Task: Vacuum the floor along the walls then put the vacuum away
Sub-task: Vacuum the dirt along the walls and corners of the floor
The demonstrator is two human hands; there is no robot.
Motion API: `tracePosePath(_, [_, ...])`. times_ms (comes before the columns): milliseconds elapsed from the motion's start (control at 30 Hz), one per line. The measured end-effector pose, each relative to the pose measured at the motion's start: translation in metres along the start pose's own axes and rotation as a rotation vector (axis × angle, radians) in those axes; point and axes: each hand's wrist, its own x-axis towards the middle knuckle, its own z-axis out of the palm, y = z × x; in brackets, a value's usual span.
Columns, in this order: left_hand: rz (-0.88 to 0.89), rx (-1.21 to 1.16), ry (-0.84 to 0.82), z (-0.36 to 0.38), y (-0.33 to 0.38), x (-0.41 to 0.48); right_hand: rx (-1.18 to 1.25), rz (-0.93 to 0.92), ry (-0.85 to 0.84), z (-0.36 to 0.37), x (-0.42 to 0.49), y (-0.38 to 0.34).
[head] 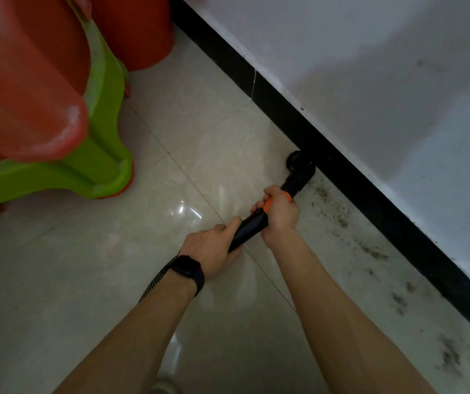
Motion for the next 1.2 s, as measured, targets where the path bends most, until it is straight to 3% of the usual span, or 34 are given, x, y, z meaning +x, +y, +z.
tracePosePath(167, [-0.007,-0.017,0.028,-0.001,0.002,0.01,-0.03,-0.012,-0.012,0.007,0.011,-0.008])
tracePosePath(400, [-0.068,-0.099,0.044,-0.01,-0.014,0.0,-0.041,0.043,-0.158,0.023,0.003,-0.01])
tracePosePath(800, [-0.051,-0.007,-0.066,-0.009,-0.062,-0.103,-0.014,0.121,-0.054,0.004,-0.068,0.078])
tracePosePath(1200, [0.032,0.035,-0.066,0.007,-0.033,-0.077,0.049,0.078,0.033,-0.023,-0.053,0.05])
